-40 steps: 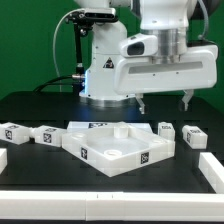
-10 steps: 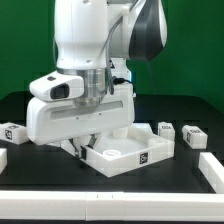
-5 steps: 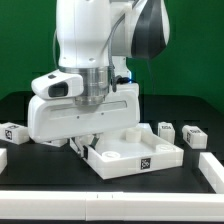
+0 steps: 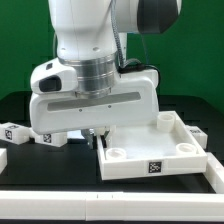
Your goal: Assemble square table
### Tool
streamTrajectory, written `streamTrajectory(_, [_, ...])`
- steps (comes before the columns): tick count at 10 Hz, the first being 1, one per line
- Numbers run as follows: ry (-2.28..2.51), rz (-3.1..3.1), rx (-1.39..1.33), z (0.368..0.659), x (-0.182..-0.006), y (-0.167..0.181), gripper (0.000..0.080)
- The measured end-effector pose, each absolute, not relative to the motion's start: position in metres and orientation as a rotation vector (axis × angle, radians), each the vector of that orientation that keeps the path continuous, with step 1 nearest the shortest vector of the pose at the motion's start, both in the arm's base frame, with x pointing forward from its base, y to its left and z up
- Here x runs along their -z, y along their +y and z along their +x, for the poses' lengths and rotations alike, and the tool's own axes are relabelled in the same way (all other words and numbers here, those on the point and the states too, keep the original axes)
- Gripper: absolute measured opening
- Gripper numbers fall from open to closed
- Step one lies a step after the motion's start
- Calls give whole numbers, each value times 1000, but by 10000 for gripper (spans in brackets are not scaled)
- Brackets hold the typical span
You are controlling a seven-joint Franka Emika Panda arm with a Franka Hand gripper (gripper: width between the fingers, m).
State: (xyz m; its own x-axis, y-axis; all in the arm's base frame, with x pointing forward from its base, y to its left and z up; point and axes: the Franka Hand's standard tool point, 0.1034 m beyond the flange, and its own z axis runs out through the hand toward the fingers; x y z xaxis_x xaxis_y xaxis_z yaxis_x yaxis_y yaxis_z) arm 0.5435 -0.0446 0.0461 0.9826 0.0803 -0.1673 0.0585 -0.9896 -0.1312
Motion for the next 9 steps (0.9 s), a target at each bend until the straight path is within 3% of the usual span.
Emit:
streamTrajectory(4, [-104,-3003,-268,543,-41,-46,50])
streamTrajectory(9, [-15,-3024,-243,561,-8,-40,50])
